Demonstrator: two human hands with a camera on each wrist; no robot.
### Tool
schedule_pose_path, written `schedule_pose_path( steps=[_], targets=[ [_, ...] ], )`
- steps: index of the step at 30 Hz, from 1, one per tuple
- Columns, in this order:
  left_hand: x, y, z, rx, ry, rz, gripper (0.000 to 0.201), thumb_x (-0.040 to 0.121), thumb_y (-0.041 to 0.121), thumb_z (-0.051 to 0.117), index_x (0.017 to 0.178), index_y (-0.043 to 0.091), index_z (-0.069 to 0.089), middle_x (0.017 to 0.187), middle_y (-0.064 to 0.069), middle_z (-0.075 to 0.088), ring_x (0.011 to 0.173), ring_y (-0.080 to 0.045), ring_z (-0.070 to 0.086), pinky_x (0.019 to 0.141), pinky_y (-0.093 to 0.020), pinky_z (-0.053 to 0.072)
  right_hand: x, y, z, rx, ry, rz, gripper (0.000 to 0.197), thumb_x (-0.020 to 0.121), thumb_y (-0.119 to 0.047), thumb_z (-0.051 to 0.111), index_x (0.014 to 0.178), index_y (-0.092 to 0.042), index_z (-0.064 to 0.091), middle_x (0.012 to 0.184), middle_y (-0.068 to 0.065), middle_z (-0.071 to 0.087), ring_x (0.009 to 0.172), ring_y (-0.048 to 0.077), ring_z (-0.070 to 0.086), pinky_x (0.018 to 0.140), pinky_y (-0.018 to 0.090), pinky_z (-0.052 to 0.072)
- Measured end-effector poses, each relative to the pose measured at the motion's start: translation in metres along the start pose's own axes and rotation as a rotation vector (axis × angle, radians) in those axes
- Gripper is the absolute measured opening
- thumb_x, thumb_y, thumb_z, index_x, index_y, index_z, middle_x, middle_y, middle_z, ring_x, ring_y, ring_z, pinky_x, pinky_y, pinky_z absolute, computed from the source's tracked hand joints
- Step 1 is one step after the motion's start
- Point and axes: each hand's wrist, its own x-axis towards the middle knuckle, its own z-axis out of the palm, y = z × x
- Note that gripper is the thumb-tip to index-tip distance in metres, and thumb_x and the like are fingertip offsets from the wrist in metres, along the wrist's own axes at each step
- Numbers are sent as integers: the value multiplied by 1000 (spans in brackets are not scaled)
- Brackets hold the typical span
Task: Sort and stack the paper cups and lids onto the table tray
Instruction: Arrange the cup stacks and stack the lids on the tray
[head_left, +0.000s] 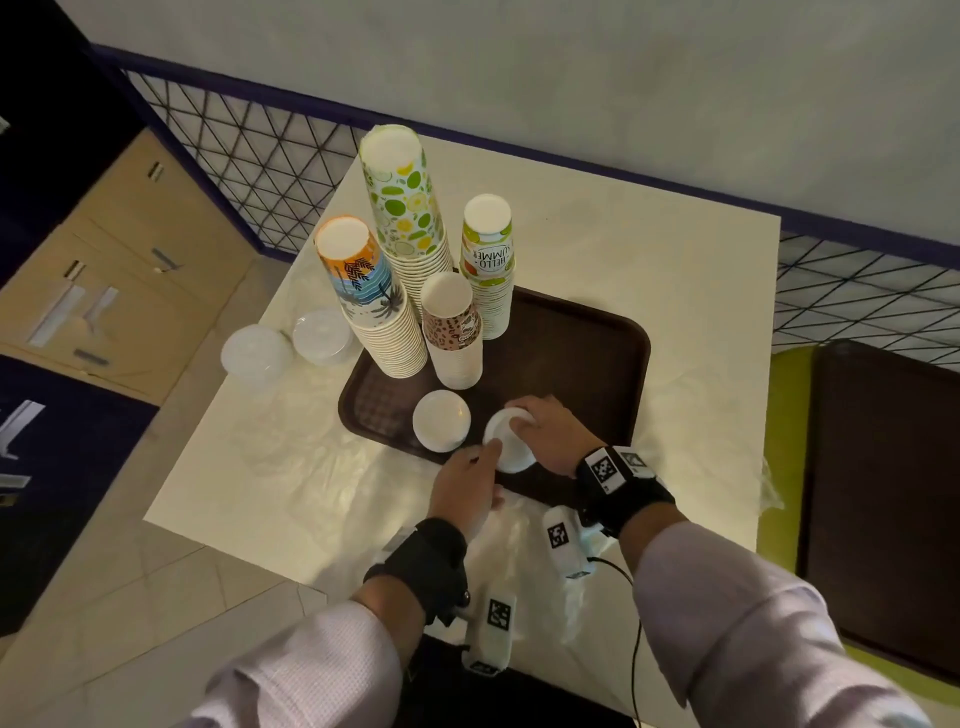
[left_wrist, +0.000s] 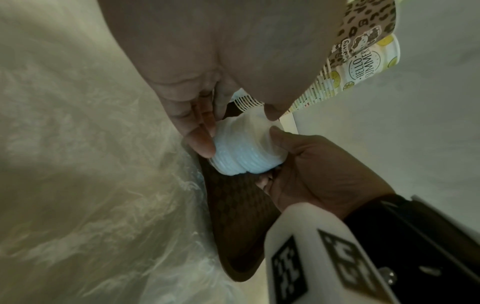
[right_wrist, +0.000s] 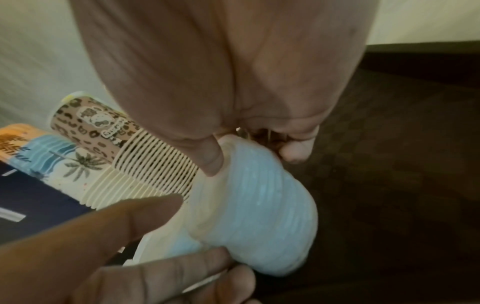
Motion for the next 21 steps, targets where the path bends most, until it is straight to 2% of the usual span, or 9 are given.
schedule_pose_path(
  steps=[3, 7, 10, 13, 15, 18, 21],
  targets=[
    [2, 1, 2, 22, 0, 12, 27, 107, 32, 56, 109, 6, 65, 78, -6, 61, 69, -22, 57, 71, -38, 52, 0, 4, 2, 19, 29, 5, 38, 104, -31, 44, 141, -31, 52, 138, 10, 34, 128, 35, 46, 113, 46, 39],
    [5, 1, 4, 48, 1, 15, 26, 106, 31, 56, 119, 11, 67, 82, -10, 67, 70, -20, 60, 70, -36, 54, -2, 8, 2, -35, 69, 11, 39, 105, -32, 45, 143, -32, 51, 143, 11, 29, 131, 33, 34, 114, 43, 33],
    [5, 1, 5, 107, -1, 53, 25, 103, 38, 58, 101, 17, 72, 75, -6, 68, 71, -21, 62, 76, -48, 57, -2, 11, 4, -10, 96, 1, 42, 103, -36, 51, 144, -27, 51, 140, 11, 40, 130, 34, 44, 112, 41, 38],
    [7, -1, 3, 131, 8, 97, 43, 87, 53, 59, 89, 13, 74, 64, 0, 65, 68, -24, 59, 76, -49, 51, -5, 11, 7, 58, 183, -27, 41, 101, -34, 57, 139, -18, 57, 132, 9, 53, 120, 26, 55, 98, 28, 41],
    [8, -1, 3, 174, 11, 101, 37, 93, 48, 60, 83, 15, 71, 71, -3, 68, 73, -25, 64, 83, -51, 56, -6, 10, 11, 64, 217, -42, 38, 102, -32, 56, 137, -17, 59, 131, 8, 55, 118, 26, 57, 95, 27, 42],
    [10, -1, 2, 211, 44, 116, 28, 101, 44, 59, 79, 27, 65, 82, -4, 72, 85, -32, 74, 90, -54, 61, -5, 8, 14, 71, 234, -28, 38, 103, -33, 54, 138, -19, 60, 132, 9, 56, 119, 27, 57, 99, 32, 45],
    [12, -3, 1, 196, 46, 142, 22, 93, 49, 59, 89, 29, 68, 90, -4, 76, 94, -33, 76, 90, -55, 61, -5, 7, 16, 77, 237, -32, 37, 103, -33, 53, 137, -20, 61, 131, 8, 57, 118, 26, 57, 97, 32, 46]
  ],
)
